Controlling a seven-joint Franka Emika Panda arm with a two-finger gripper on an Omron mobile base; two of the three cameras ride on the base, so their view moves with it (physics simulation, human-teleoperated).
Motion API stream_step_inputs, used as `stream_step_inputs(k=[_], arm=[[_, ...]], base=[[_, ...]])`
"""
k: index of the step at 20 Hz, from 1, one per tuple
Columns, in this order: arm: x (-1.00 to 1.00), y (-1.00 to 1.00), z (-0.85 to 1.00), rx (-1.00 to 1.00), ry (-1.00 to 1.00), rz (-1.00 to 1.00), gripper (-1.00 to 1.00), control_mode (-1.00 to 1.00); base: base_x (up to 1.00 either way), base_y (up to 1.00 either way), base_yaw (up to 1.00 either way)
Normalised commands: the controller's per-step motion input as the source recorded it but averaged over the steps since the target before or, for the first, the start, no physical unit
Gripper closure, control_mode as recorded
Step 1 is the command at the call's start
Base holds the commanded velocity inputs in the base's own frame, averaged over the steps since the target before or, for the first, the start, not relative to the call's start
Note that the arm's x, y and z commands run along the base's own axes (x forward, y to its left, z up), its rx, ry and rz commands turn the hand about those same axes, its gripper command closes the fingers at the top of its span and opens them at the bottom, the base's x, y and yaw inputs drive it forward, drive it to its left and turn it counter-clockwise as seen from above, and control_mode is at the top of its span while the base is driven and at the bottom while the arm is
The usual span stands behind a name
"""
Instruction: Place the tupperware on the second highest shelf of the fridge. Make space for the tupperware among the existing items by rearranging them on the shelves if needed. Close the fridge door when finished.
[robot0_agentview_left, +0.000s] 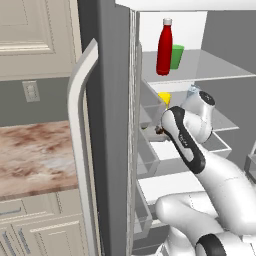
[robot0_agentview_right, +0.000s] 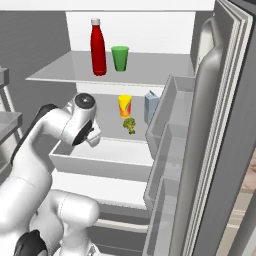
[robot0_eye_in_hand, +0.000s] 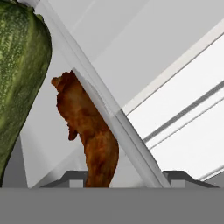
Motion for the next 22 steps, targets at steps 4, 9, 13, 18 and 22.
stream_step_inputs(k=[4,9,13,18,22], arm=[[0.58,0.01,-0.48,0.07,0.00,0.04,1.00,-1.00],[0.61,0.12,-0.09,0.00,0.00,0.00,1.00,-1.00],[0.61,0.23,0.00,0.00,0.00,0.00,1.00,-1.00],[0.63,0.08,-0.04,0.00,0.00,0.00,1.00,-1.00],[0.59,0.14,-0.15,0.00,-0.01,0.00,-1.00,-1.00]], base=[[0.00,0.00,0.00],[0.00,0.00,0.00],[0.00,0.00,0.00],[0.00,0.00,0.00],[0.00,0.00,0.00]])
